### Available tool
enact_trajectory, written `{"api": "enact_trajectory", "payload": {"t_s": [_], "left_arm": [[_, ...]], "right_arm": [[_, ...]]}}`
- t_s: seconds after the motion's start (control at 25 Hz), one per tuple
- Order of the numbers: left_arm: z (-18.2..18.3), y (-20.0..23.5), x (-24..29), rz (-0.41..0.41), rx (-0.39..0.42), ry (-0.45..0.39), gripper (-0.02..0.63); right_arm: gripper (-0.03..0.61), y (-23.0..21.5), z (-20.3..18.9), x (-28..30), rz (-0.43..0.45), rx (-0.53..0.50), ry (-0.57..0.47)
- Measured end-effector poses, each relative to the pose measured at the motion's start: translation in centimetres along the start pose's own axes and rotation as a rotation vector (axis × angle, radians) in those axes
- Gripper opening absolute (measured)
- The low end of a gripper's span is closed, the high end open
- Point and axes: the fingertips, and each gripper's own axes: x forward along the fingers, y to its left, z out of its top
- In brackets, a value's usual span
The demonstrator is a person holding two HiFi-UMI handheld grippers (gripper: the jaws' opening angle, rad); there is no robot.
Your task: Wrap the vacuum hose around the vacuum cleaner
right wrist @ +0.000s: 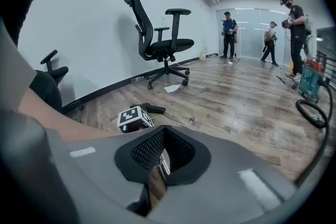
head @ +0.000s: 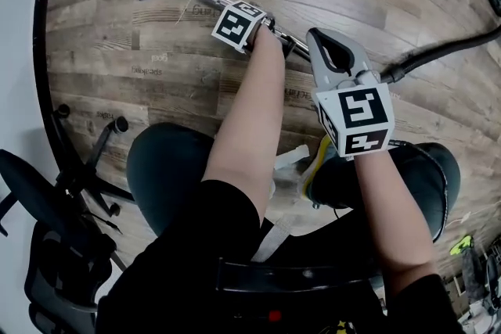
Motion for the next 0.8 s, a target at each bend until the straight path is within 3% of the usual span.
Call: {"api": "enact_trajectory", "payload": {"t_s": [0.16, 0.36, 0.6, 0.8], "left_arm": [[-0.4, 0.3, 1.5, 0.077, -0.026, 0.011, 0.156], [-0.3, 0.0, 1.6, 0.077, -0.015, 0.005, 0.155], [-0.5, -0.4, 1.0, -0.009, -0.013, -0.015, 0.155], [0.2, -4.0, -2.9, -0.100, 0.066, -0.040, 0.155]], "right_arm": [[0.025, -0.3, 0.0, 0.4, 0.005, 0.042, 0.016], [0.023, -0.2, 0.3, 0.4, 0.020, 0.054, 0.002], [0.023, -0.9, 0.7, -0.1, 0.002, 0.073, -0.010], [0.025, -2.4, 1.4, -1.4, -0.040, 0.056, -0.030]]}}
